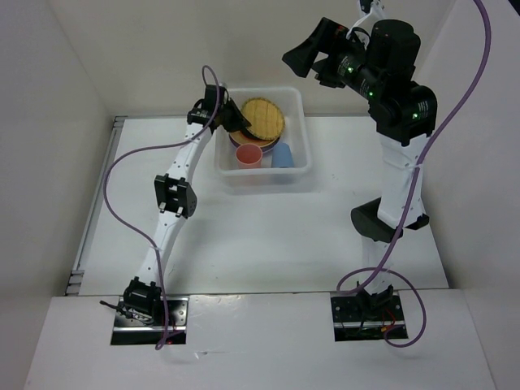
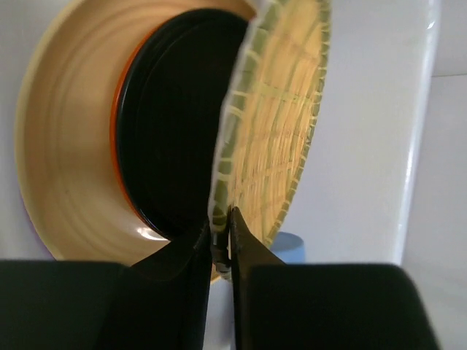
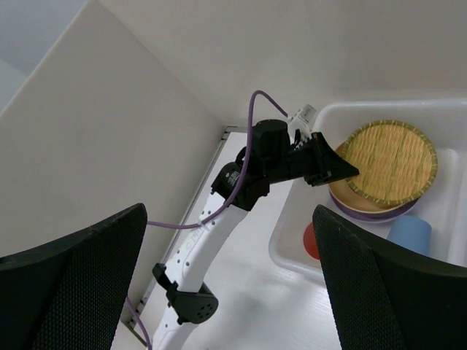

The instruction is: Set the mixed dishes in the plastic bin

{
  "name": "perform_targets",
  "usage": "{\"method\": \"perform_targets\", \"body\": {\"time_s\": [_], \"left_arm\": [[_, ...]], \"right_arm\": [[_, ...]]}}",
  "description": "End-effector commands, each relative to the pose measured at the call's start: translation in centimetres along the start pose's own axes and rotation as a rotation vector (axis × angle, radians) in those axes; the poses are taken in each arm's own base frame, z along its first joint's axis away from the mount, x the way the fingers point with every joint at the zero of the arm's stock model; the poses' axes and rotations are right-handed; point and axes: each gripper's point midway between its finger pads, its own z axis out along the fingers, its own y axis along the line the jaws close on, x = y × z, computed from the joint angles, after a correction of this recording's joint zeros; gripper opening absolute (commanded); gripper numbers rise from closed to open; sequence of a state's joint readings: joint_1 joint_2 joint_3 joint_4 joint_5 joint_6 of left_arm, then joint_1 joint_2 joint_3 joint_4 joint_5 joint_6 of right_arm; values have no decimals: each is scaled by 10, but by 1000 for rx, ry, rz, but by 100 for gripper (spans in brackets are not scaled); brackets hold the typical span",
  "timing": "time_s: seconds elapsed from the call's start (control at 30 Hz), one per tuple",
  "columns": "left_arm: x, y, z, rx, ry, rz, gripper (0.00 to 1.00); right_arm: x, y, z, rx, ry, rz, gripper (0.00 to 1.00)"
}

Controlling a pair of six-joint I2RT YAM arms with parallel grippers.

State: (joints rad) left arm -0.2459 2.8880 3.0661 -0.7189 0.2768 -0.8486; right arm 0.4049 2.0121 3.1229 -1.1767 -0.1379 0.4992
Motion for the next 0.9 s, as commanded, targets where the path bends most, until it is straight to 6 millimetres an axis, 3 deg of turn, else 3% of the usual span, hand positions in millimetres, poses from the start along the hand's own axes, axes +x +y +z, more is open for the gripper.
{"method": "perform_targets", "body": {"time_s": [0.0, 0.03, 0.07, 0.2, 0.3, 0.37, 0.4, 0.47, 0.5, 0.57, 0.6, 0.67, 0.7, 0.77, 0.8, 0.83, 0.87], "left_arm": [[-6, -22, -12, 53, -11, 12, 23], [-7, -23, -12, 60, -18, 15, 26], [-7, -23, -12, 61, -18, 15, 38], [-26, -45, -32, 114, -57, 33, 46], [-43, -66, -56, 152, -92, 47, 49], [-56, -91, -83, 190, -132, 66, 54], [-69, -105, -105, 219, -162, 88, 56], [-76, -125, -128, 258, -186, 120, 60], [-85, -140, -155, 286, -213, 133, 62], [-87, -164, -185, 349, -223, 192, 68], [-92, -179, -215, 382, -245, 219, 74], [-90, -193, -248, 423, -239, 265, 80], [-88, -210, -280, 456, -262, 298, 87], [-84, -215, -310, 450, -270, 343, 94], [-79, -229, -343, 479, -291, 378, 98], [-76, -233, -359, 483, -303, 397, 100], [-67, -243, -393, 500, -322, 435, 100]], "right_arm": [[-15, 7, -23, -7, -48, -25, 99], [-19, 8, -28, -5, -62, -26, 99], [-18, 4, -28, 13, -60, -24, 99], [-21, 1, -32, 39, -73, -23, 99], [-17, -3, -33, 57, -61, -21, 99], [-15, -4, -33, 62, -52, -6, 99], [-15, -3, -33, 61, -52, 4, 99], [-16, 2, -37, 41, -51, 3, 99], [-16, 2, -37, 41, -51, 3, 99], [-17, 3, -43, 40, -52, 12, 99], [-14, 5, -49, 35, -37, 13, 99], [-15, 8, -64, 35, -37, 3, 99], [-13, 7, -65, 39, -30, -10, 99], [-15, 10, -77, 38, -32, -10, 99], [-22, 16, -91, 23, -57, -14, 99], [-25, 19, -97, 16, -69, -16, 99], [-27, 22, -104, 9, -81, -17, 99]]}}
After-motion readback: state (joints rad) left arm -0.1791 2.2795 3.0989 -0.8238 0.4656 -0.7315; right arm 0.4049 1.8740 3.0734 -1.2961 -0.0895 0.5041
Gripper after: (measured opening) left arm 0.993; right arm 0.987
